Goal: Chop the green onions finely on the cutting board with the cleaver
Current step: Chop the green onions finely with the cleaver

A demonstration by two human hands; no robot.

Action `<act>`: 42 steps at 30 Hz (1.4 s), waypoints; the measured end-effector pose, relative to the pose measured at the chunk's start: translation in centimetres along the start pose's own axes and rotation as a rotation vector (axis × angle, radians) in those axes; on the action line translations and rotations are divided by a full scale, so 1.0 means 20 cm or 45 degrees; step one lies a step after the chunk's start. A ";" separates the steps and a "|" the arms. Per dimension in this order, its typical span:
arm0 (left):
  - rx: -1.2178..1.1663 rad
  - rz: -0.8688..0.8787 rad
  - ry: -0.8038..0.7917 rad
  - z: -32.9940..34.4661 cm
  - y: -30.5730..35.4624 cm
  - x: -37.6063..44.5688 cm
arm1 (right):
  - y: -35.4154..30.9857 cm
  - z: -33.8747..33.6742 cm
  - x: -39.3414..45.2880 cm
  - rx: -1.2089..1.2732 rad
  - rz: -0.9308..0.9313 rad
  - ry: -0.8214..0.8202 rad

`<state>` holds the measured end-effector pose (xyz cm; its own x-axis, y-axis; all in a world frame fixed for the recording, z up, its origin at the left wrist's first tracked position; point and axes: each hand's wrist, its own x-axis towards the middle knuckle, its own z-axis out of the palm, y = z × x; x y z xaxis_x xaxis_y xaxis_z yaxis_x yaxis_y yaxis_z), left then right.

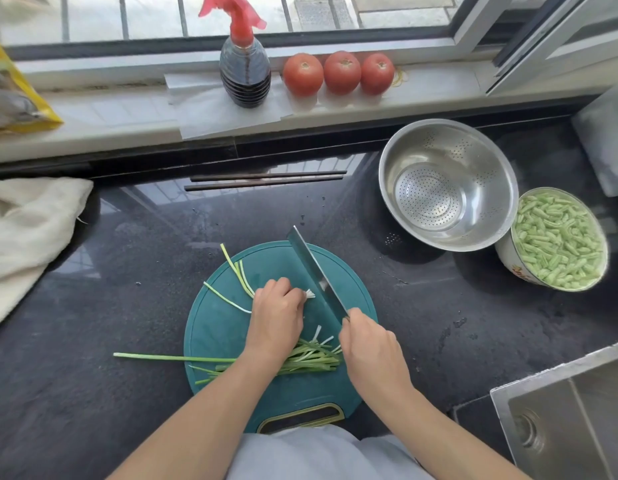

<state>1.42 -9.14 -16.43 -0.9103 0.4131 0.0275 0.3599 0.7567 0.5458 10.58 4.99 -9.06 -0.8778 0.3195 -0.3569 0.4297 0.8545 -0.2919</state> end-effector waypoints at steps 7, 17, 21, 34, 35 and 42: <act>-0.010 -0.058 -0.014 0.00 0.00 0.00 | -0.04 -0.02 -0.05 -0.091 -0.049 -0.156; 0.006 -0.044 -0.035 0.01 0.01 0.01 | -0.14 0.01 0.10 -0.024 -0.053 -0.036; -0.008 -0.068 -0.037 0.00 0.01 0.01 | -0.09 0.01 0.04 0.002 -0.028 -0.033; -0.012 -0.089 -0.095 -0.03 0.00 0.03 | -0.13 0.00 0.01 -0.054 -0.033 -0.155; -0.004 -0.079 -0.096 -0.02 0.00 0.03 | -0.14 0.00 0.03 -0.048 -0.040 -0.142; 0.033 0.007 -0.043 -0.02 0.01 0.00 | -0.13 -0.01 0.10 0.046 -0.029 -0.037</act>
<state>1.44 -9.14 -15.99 -0.9010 0.4338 0.0024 0.3706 0.7668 0.5241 7.70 3.57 -8.80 -0.8812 0.2876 -0.3751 0.4175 0.8457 -0.3323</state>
